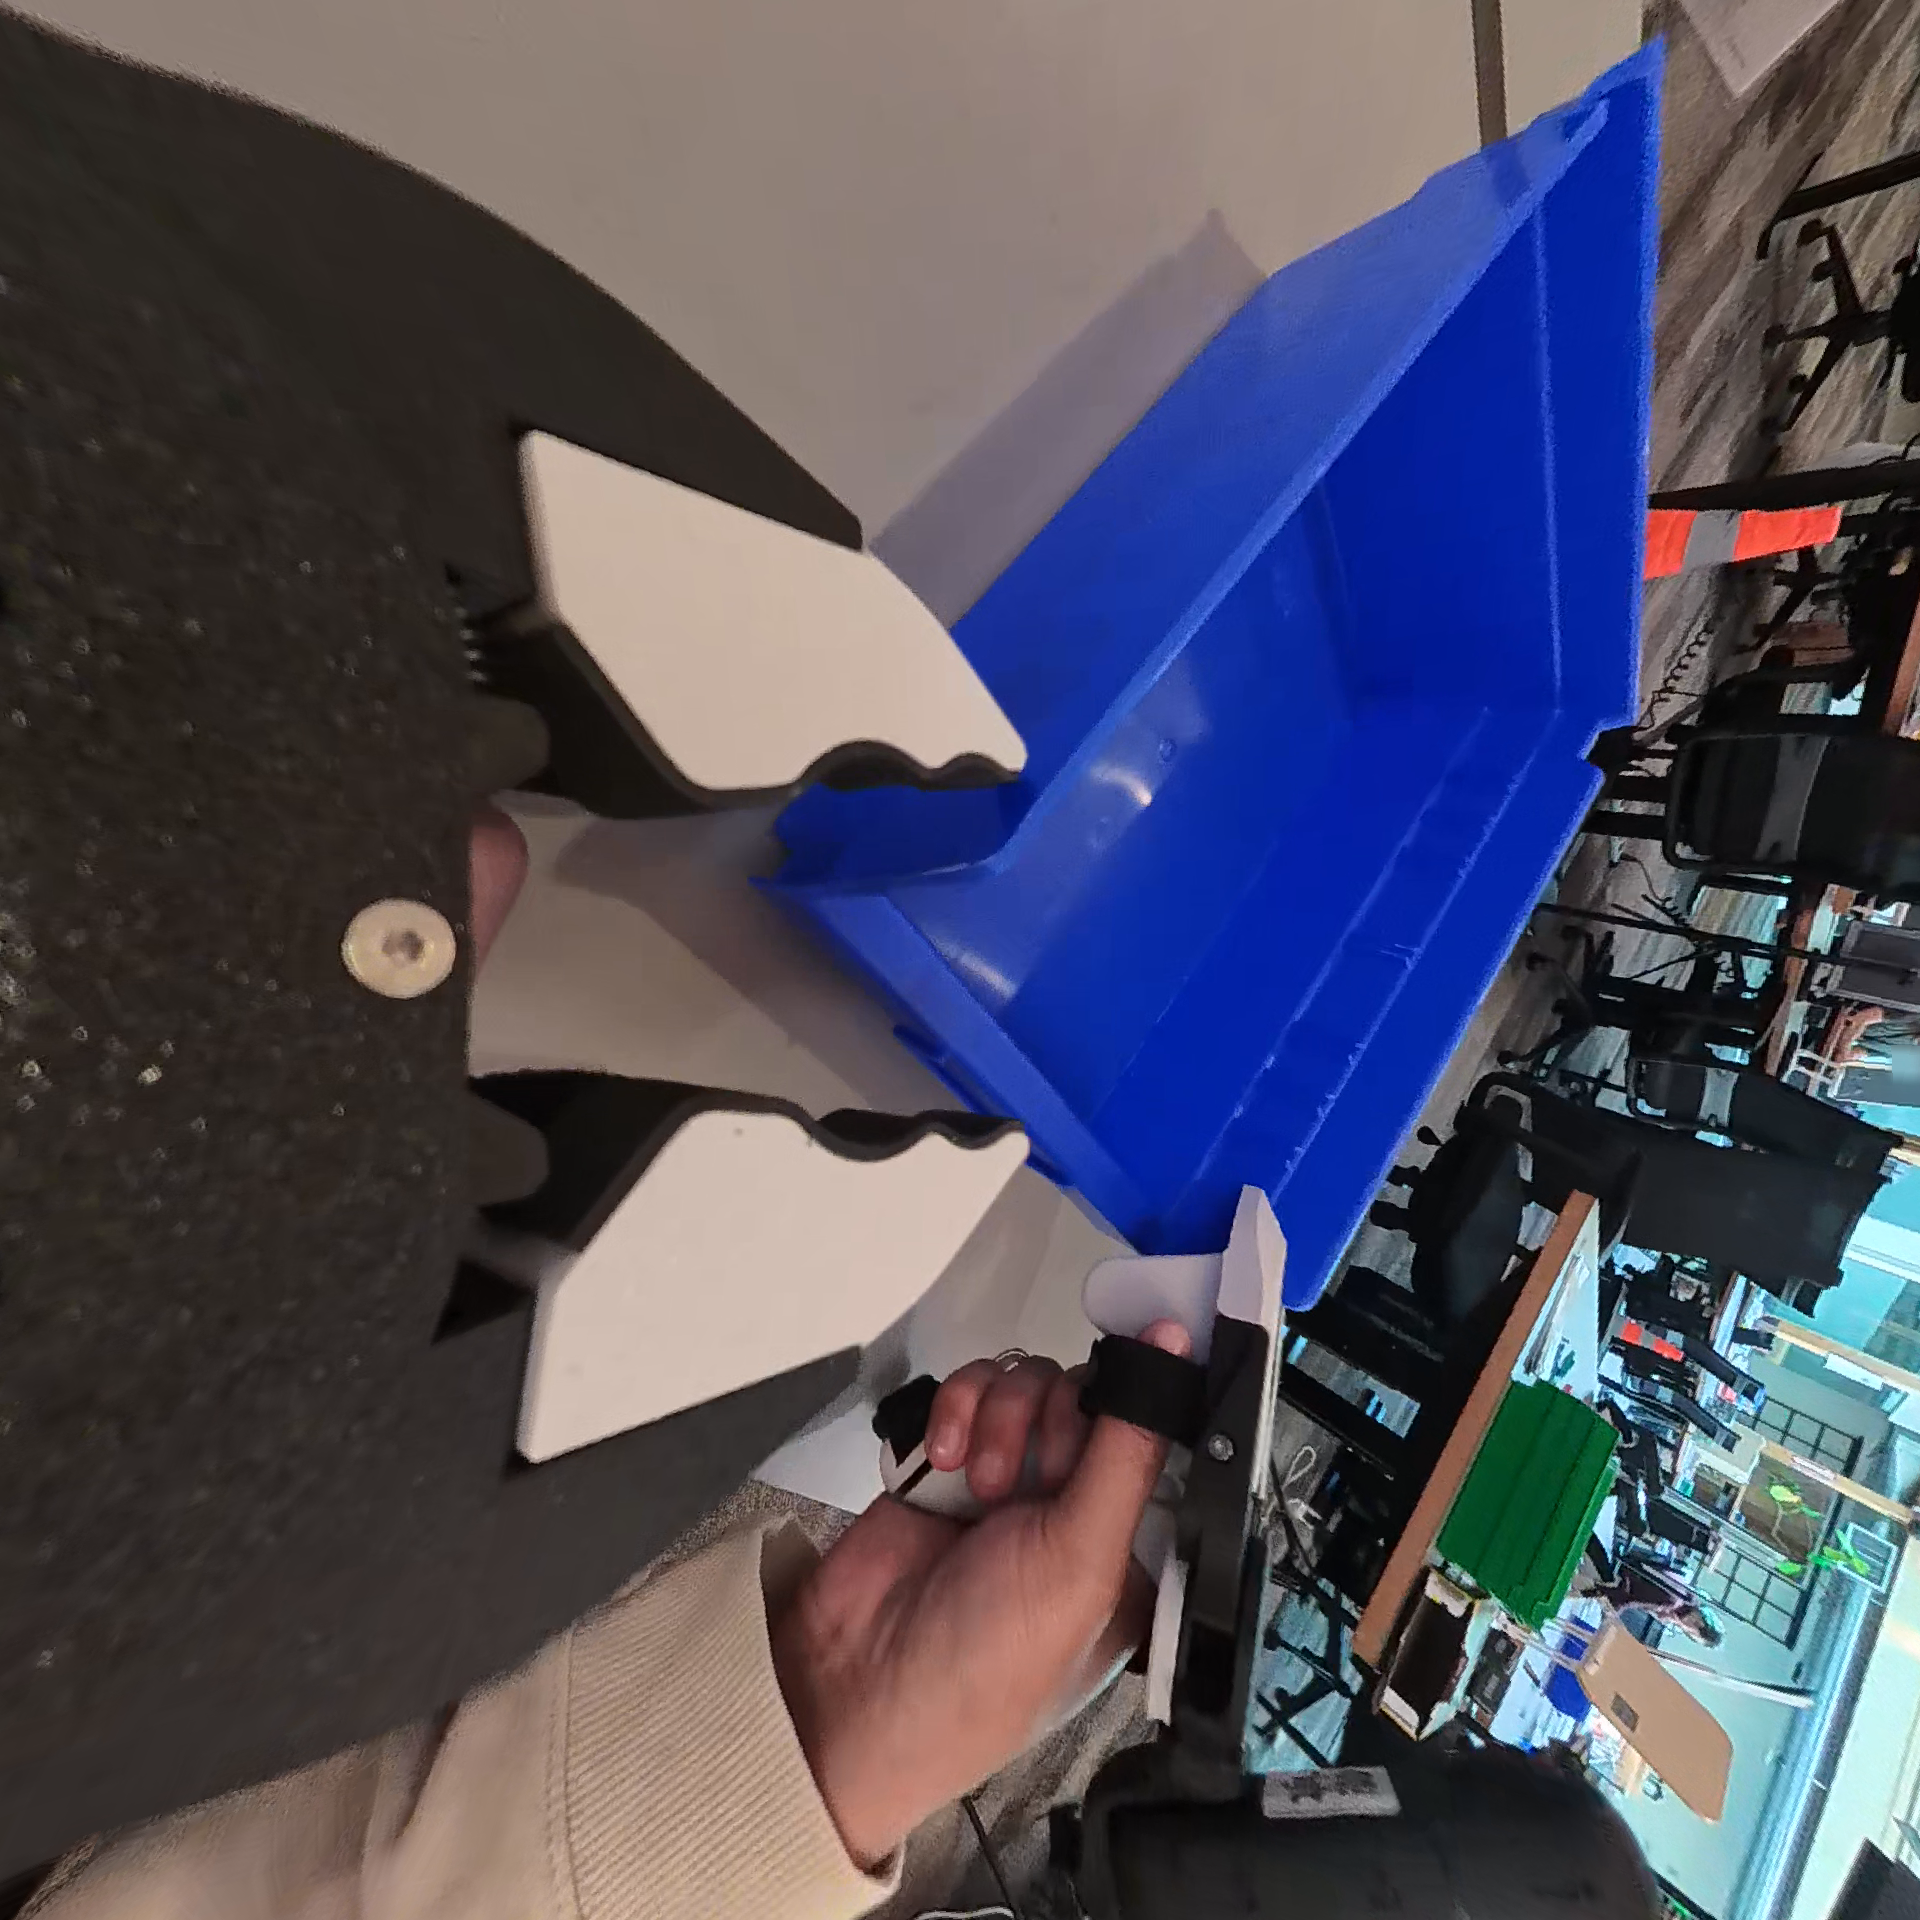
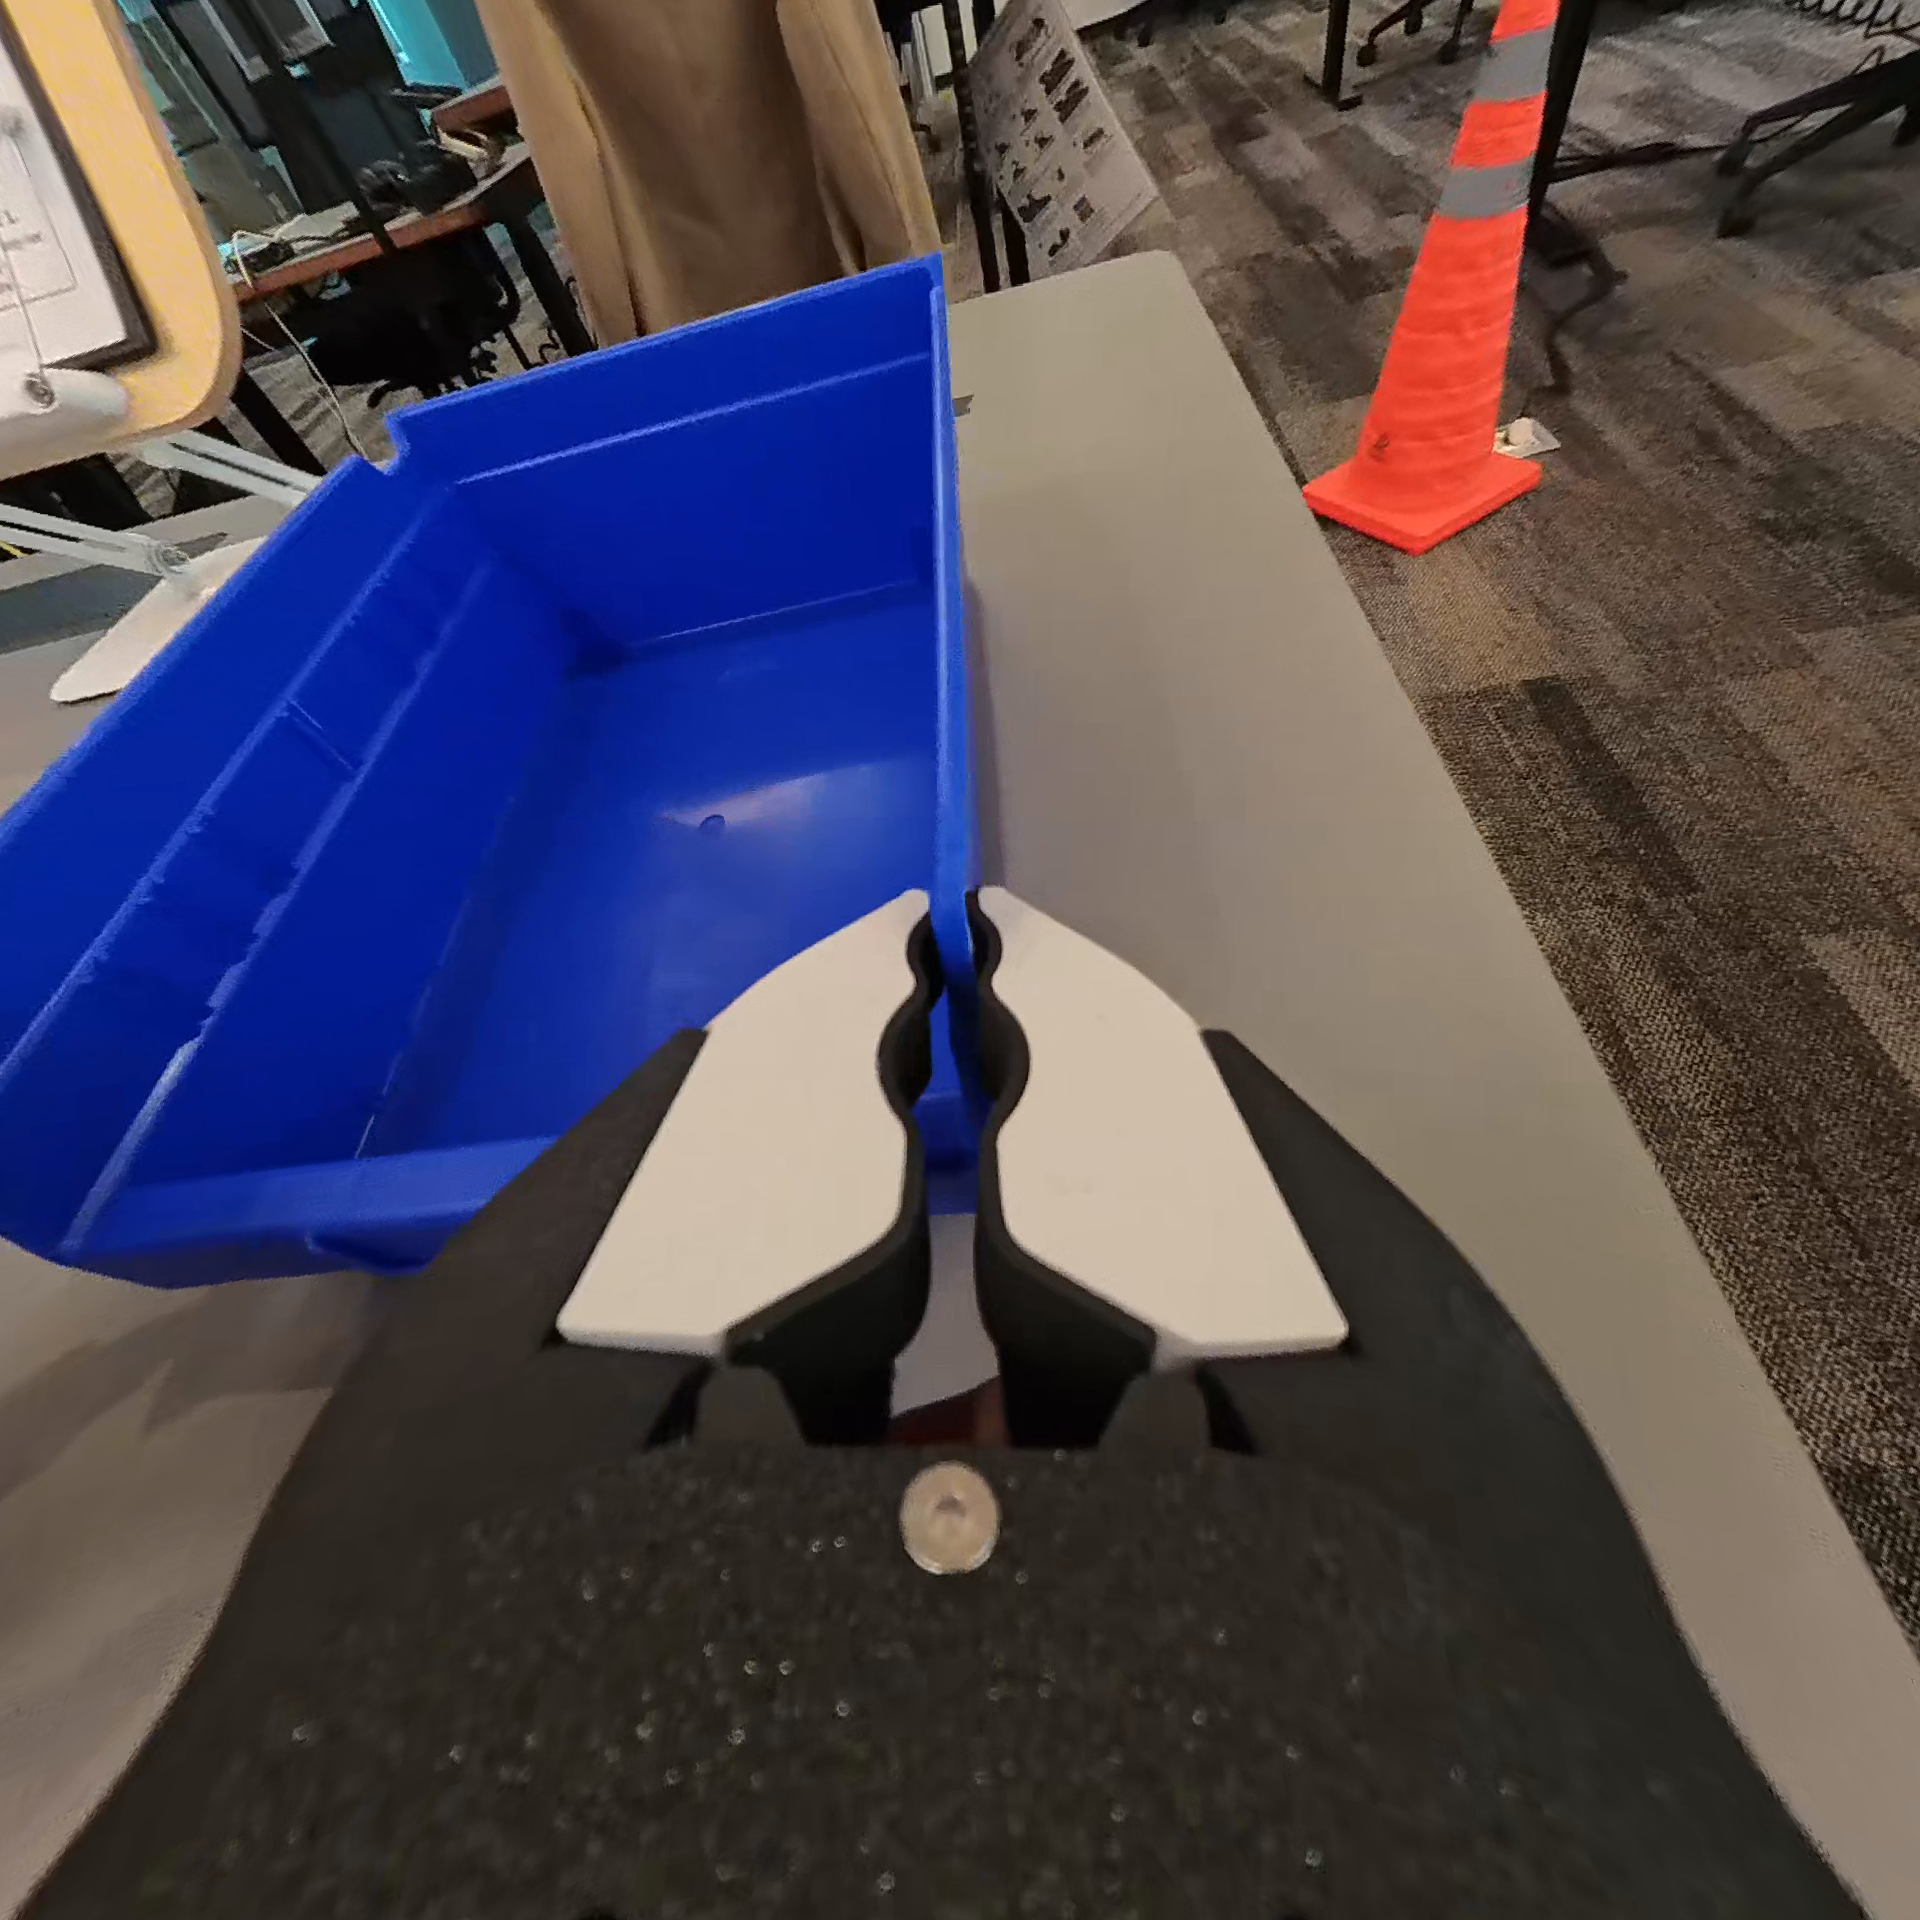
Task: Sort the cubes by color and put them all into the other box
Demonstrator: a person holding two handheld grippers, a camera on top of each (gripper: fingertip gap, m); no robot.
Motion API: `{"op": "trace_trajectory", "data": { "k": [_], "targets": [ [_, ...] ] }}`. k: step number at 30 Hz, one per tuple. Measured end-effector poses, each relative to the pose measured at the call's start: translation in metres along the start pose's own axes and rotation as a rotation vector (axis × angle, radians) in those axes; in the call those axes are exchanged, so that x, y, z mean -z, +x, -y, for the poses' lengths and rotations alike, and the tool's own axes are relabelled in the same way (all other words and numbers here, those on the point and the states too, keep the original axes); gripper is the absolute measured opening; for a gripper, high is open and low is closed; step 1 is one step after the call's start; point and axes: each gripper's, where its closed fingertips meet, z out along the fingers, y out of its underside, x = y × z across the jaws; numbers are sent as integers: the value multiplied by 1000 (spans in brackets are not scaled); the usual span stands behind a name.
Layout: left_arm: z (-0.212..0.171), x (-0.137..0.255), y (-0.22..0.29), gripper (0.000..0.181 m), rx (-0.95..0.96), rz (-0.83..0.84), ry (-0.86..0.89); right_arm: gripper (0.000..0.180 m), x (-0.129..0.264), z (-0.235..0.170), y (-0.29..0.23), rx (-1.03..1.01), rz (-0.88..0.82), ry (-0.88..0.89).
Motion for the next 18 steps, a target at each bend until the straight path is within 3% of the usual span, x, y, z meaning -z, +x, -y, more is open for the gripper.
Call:
{"op": "trace_trajectory", "data": {
  "k": [3,6,8,11,14,18],
  "targets": [
    [-2,6,-10,54,-1,28,-19,3,0,0,-1,15,-17,-7],
    [3,38,-35,59,-80,95,-29,30,20,11,6,62,-152,33],
    [5,77,-67,59,-170,207,-27,35,46,26,-12,69,-176,129],
    [3,148,-116,57,-212,352,-14,36,67,27,-110,-22,142,184],
    [-18,219,-151,54,-163,452,12,37,80,-10,-239,-112,518,100],
    [-43,287,-173,46,-120,537,70,40,69,-43,-321,83,509,136]
  ]
}}
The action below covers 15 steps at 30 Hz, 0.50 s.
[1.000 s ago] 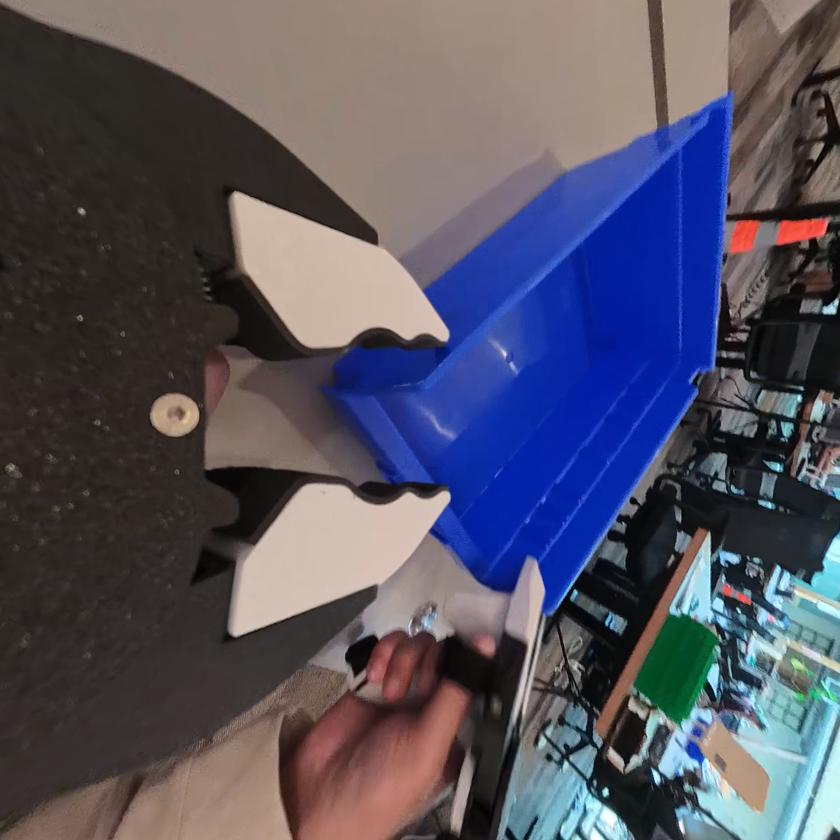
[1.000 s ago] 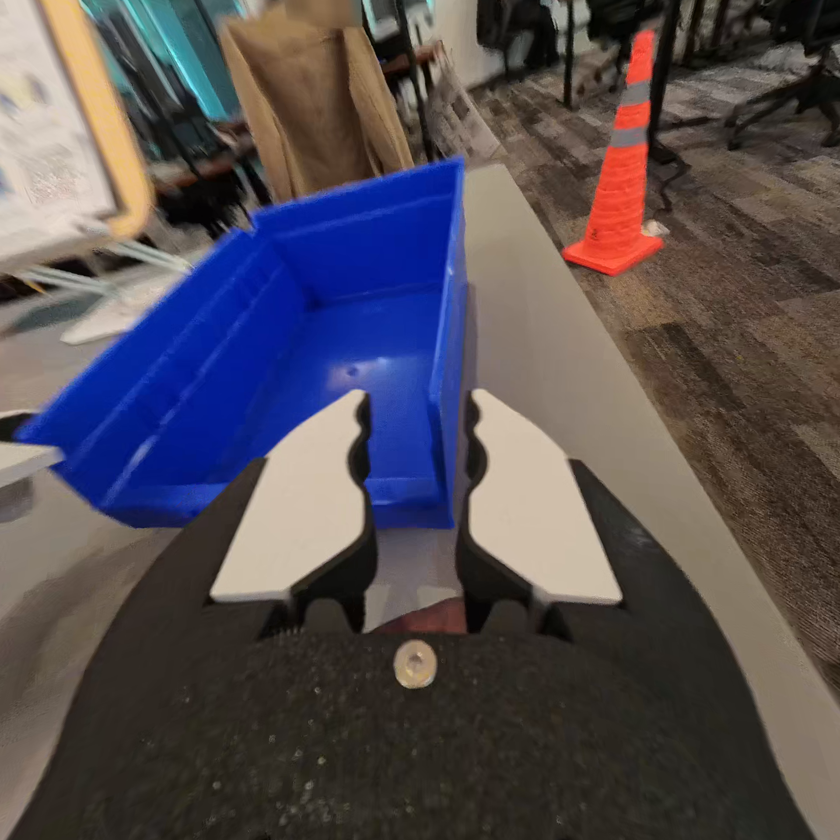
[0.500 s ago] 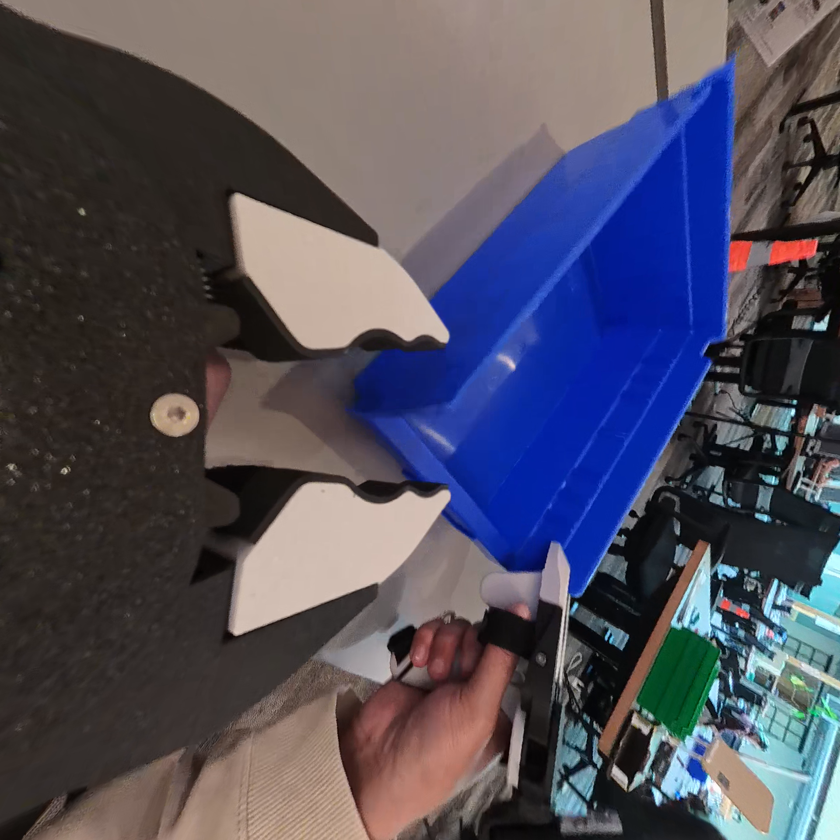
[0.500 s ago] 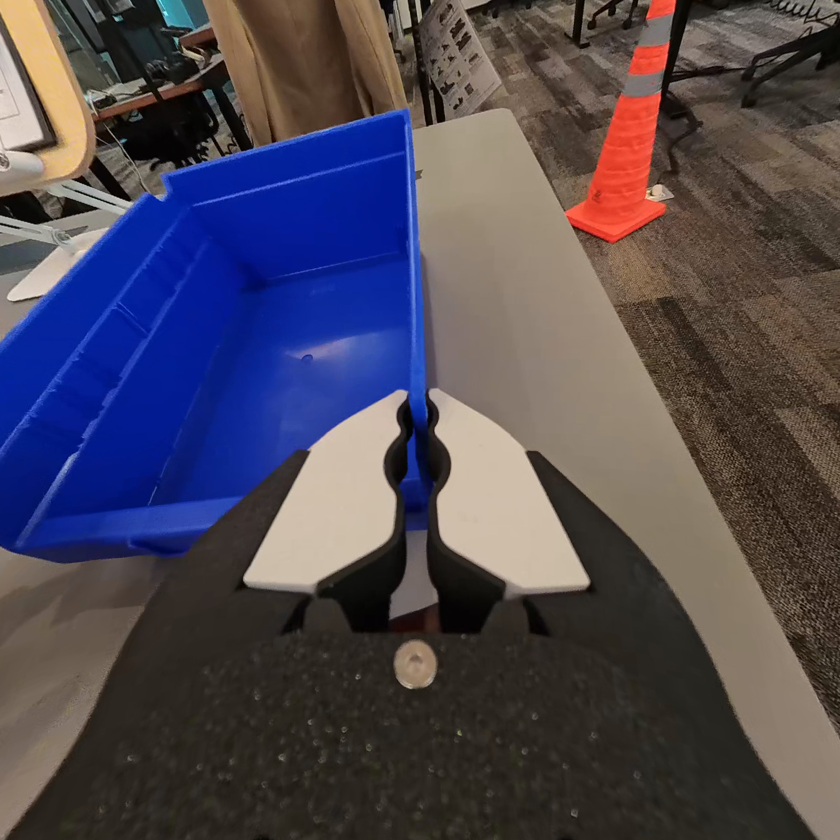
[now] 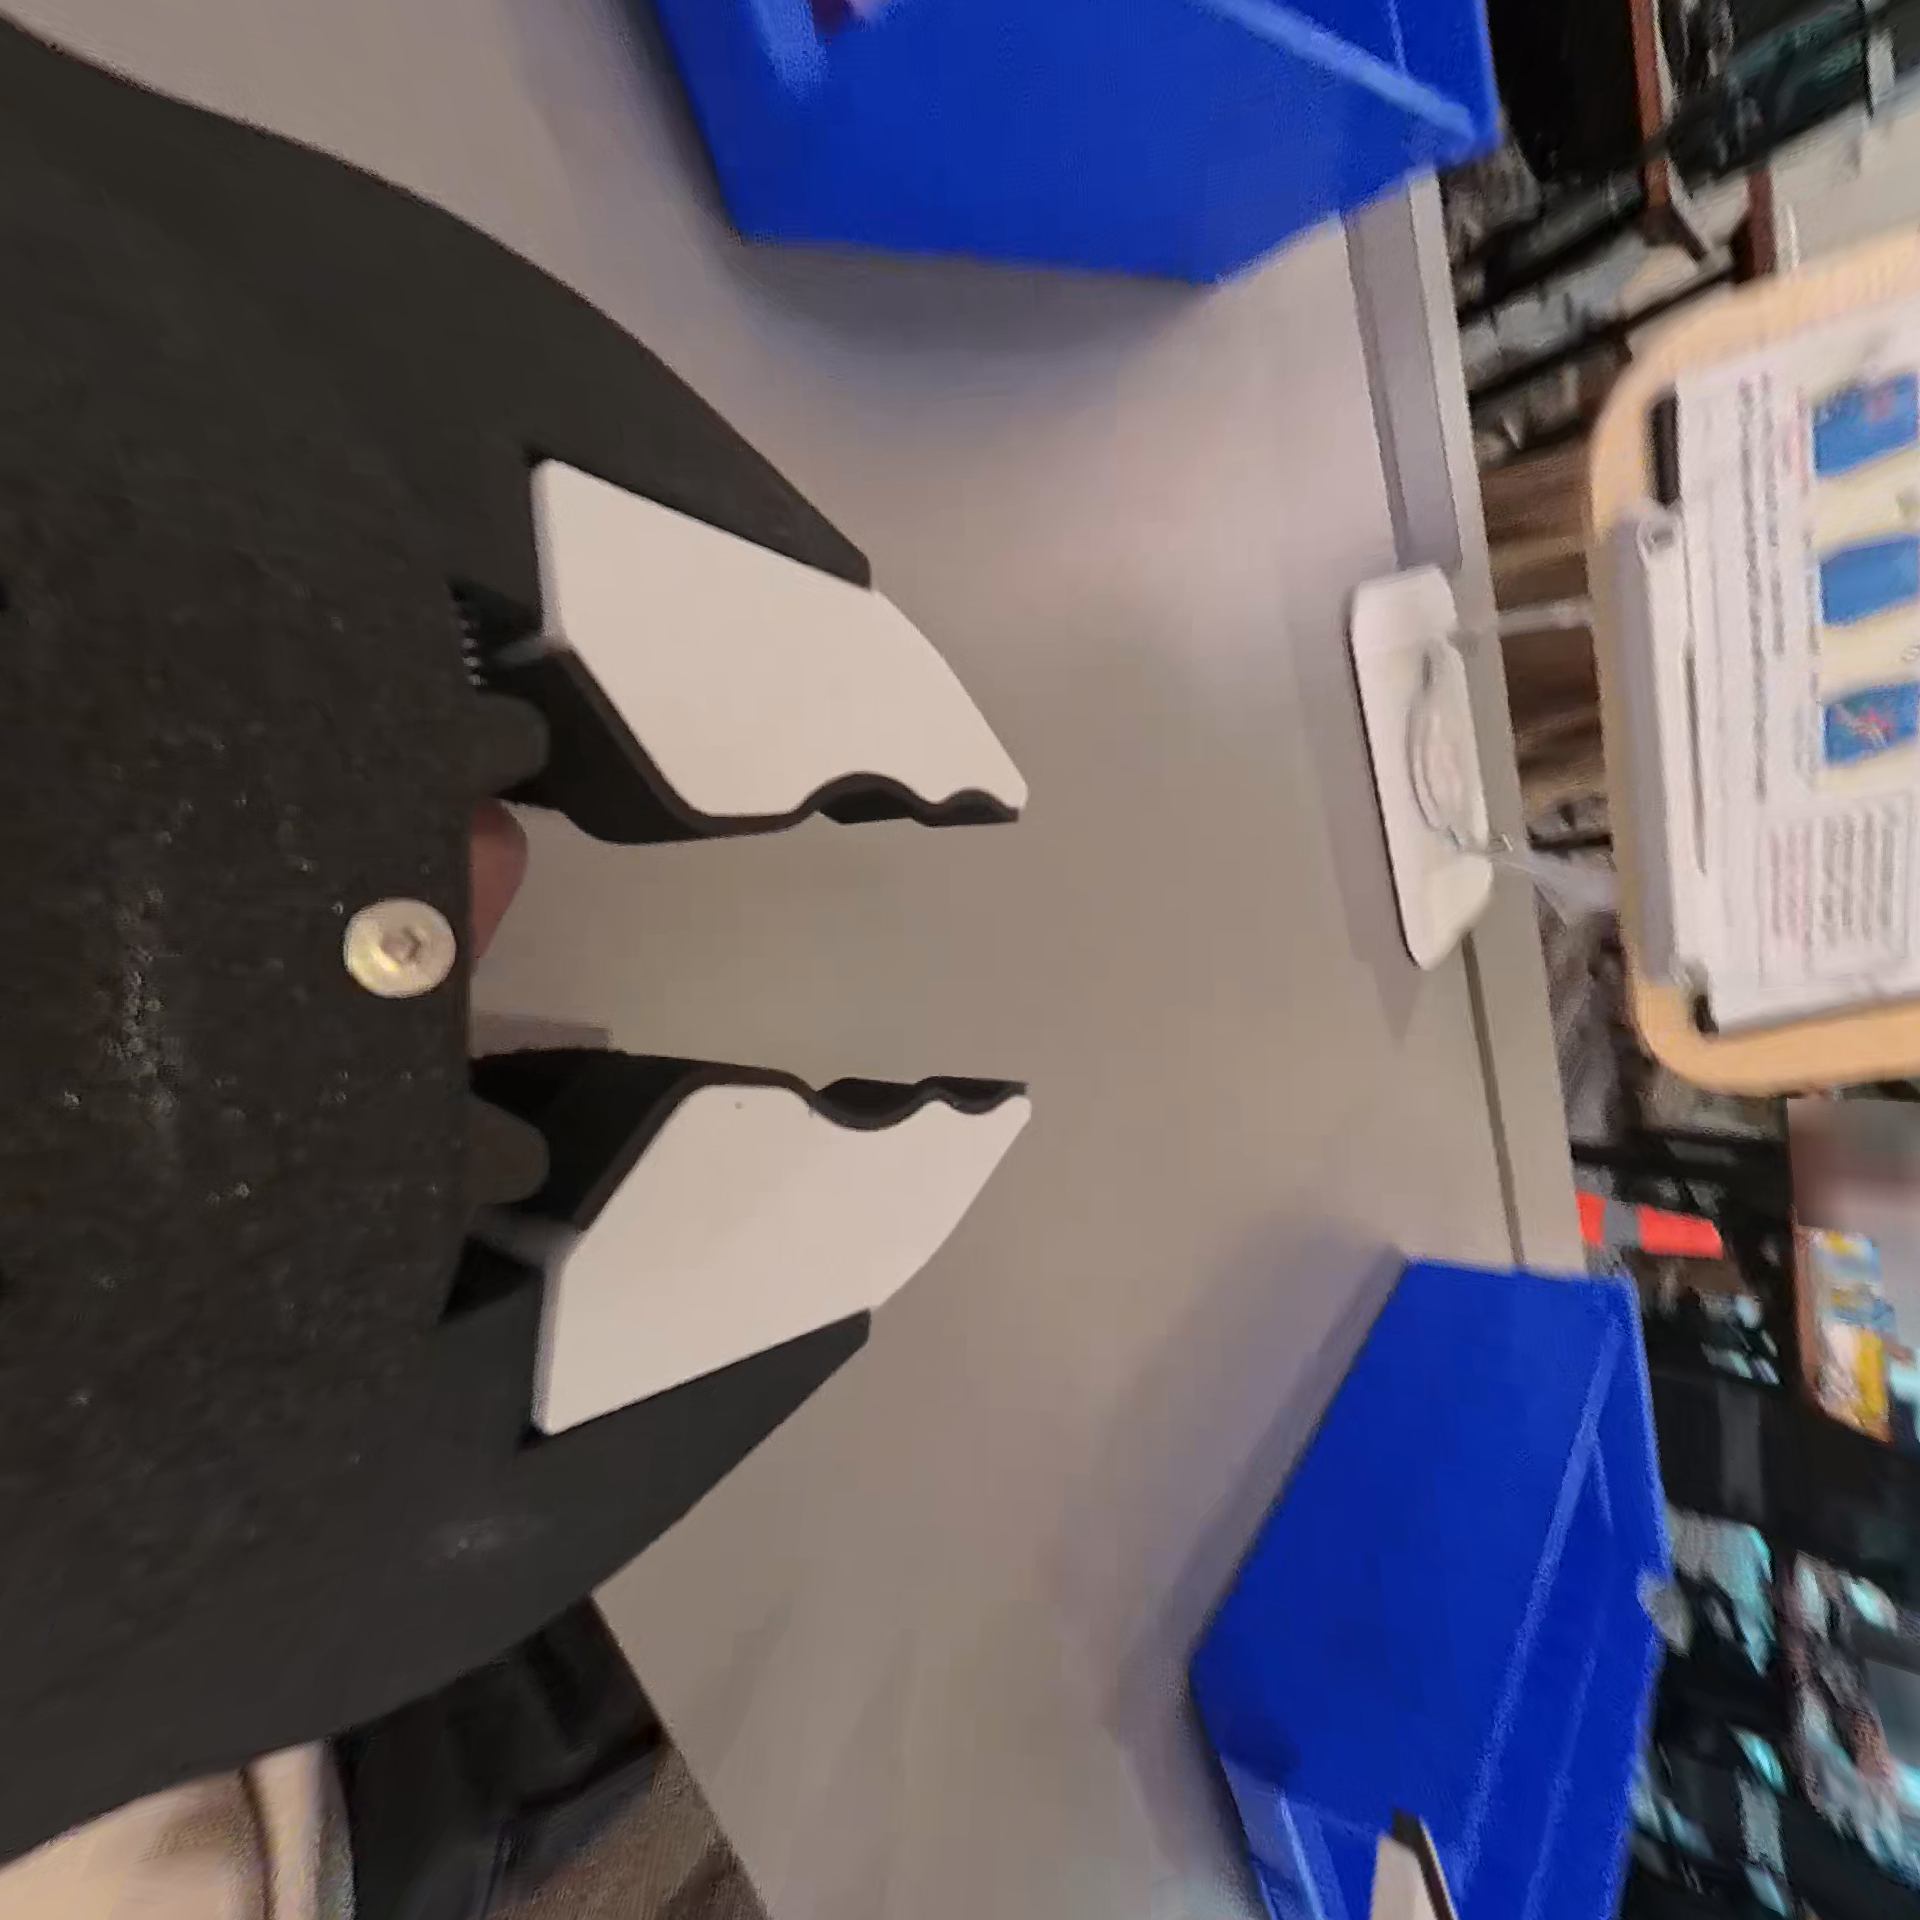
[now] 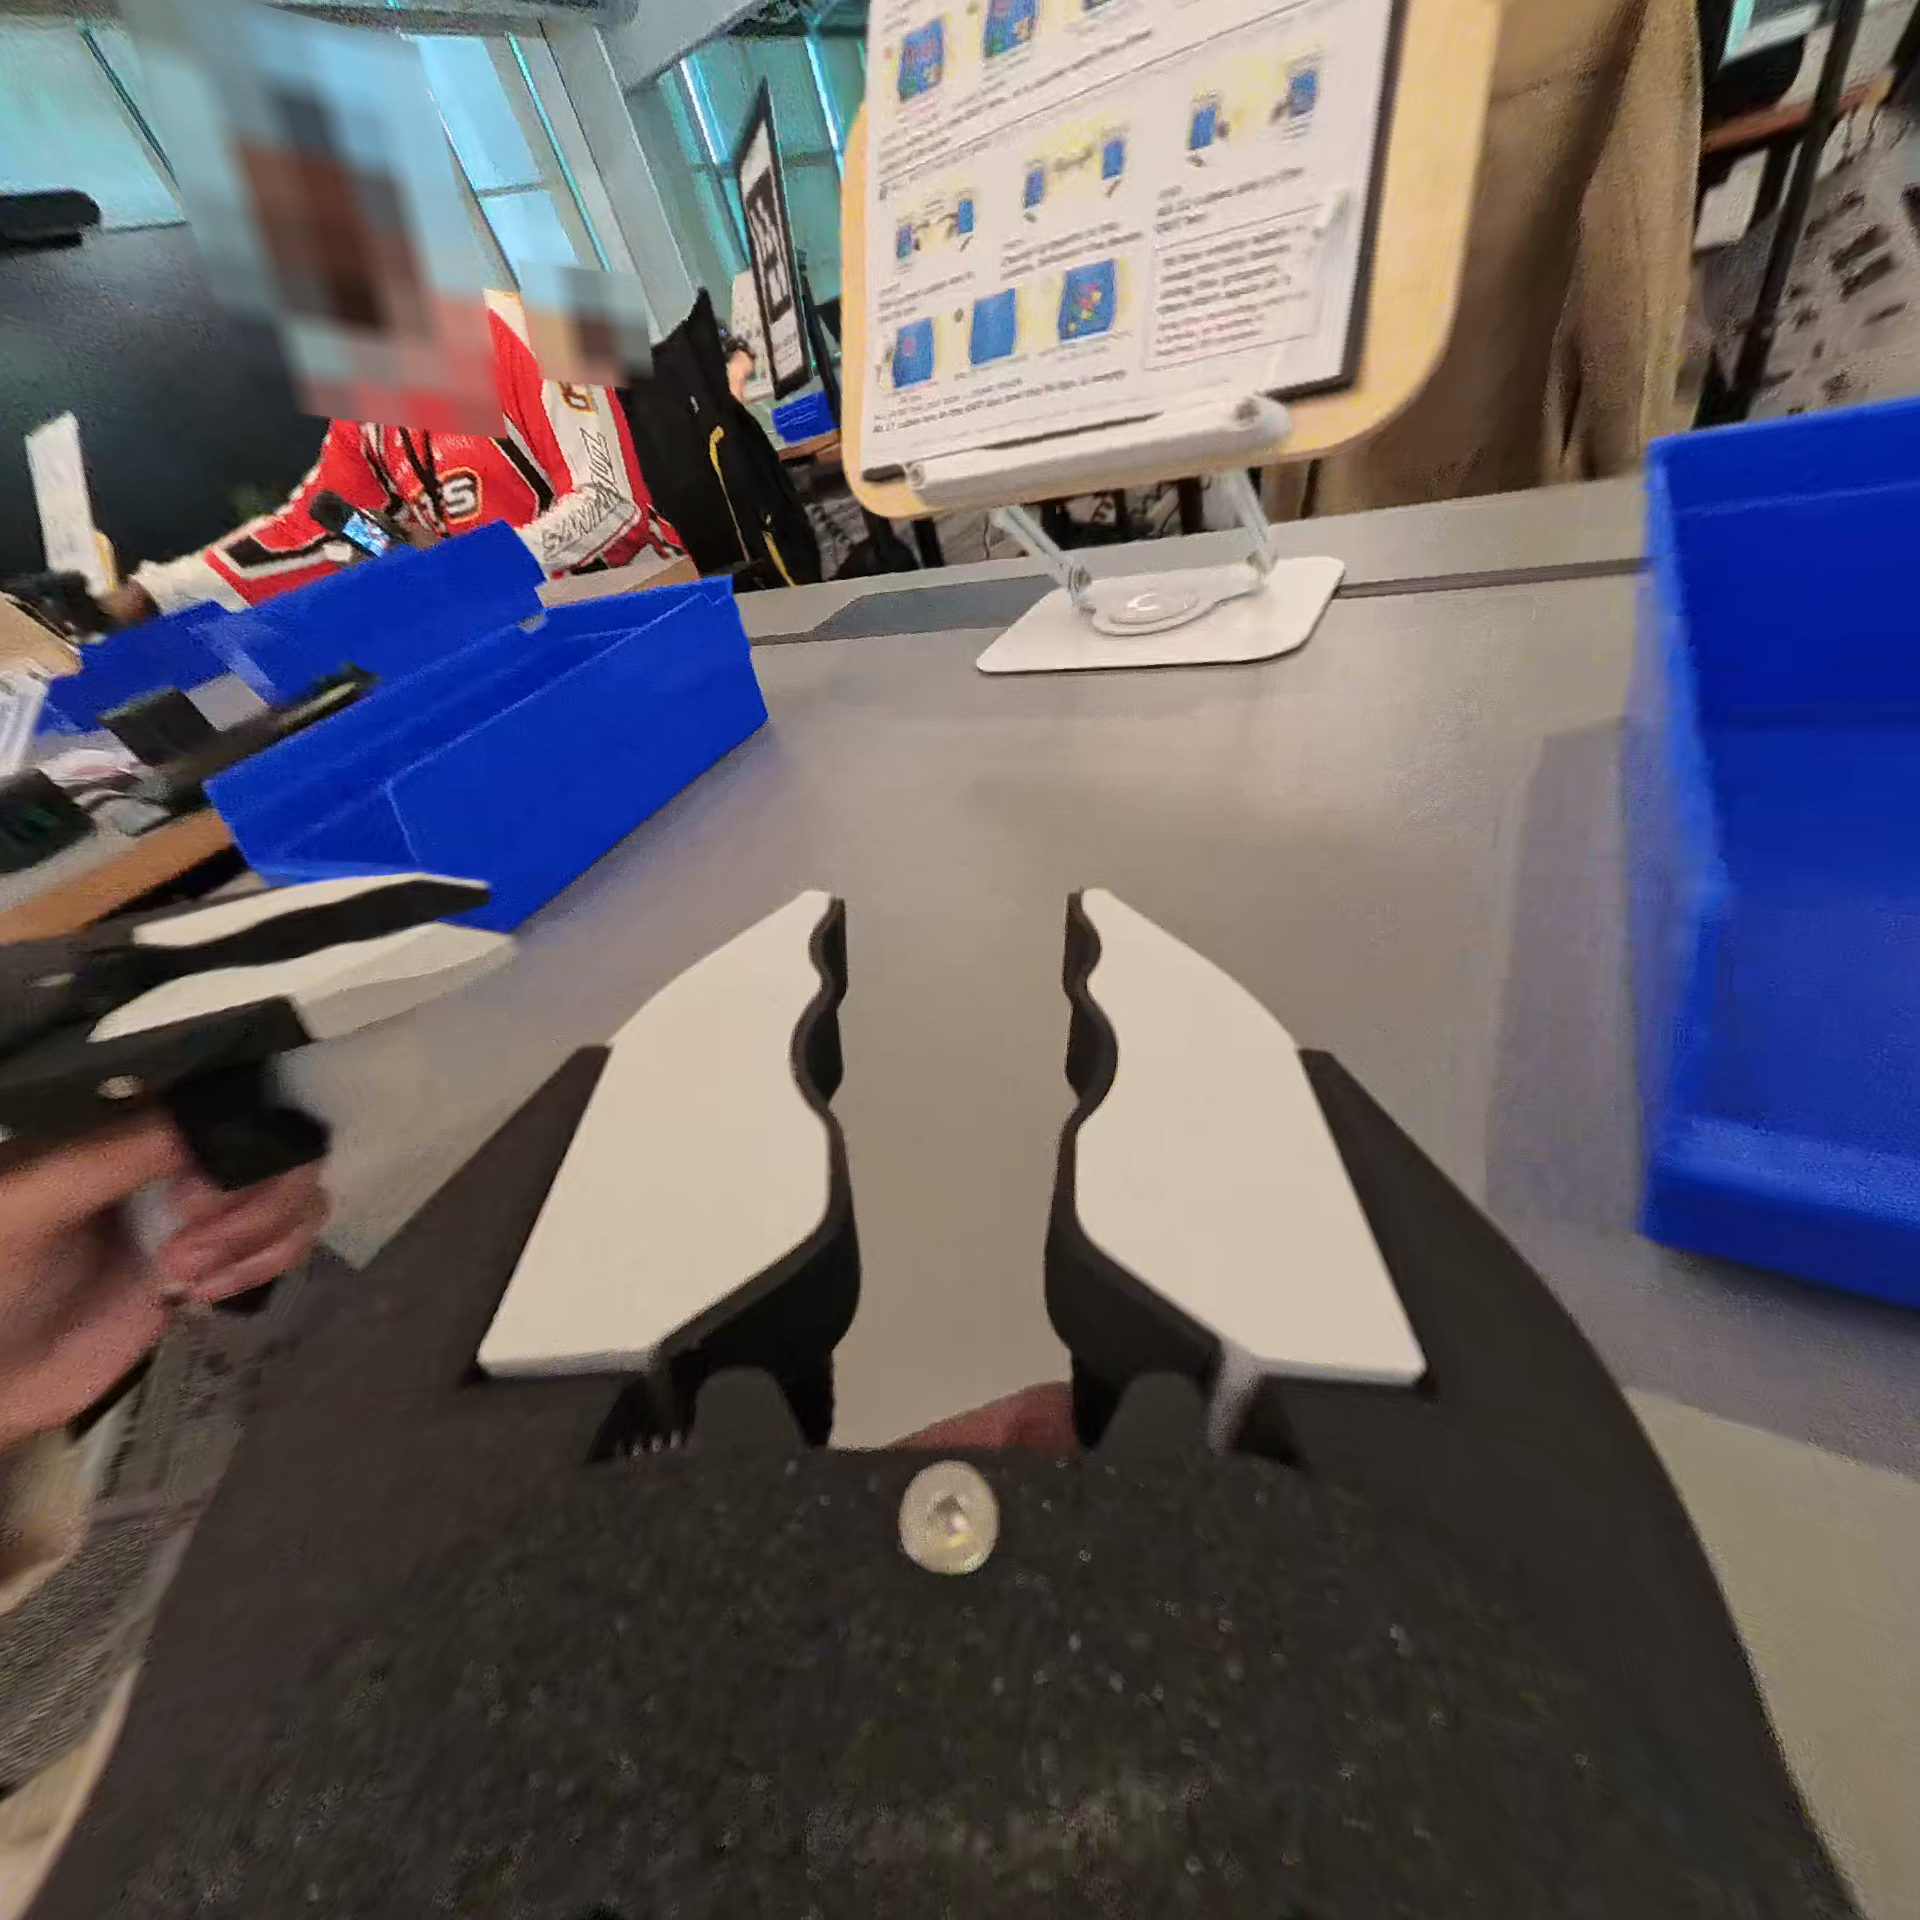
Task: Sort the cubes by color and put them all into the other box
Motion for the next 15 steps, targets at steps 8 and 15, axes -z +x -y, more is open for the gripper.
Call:
{"op": "trace_trajectory", "data": {
  "k": [8,15],
  "targets": [
    [-29,42,-52,54,205,7,-31,47,-13,-48,-19,196,-99,-74],
    [-19,39,-64,56,191,1,-39,45,10,-61,13,131,-128,-81]
  ]
}}
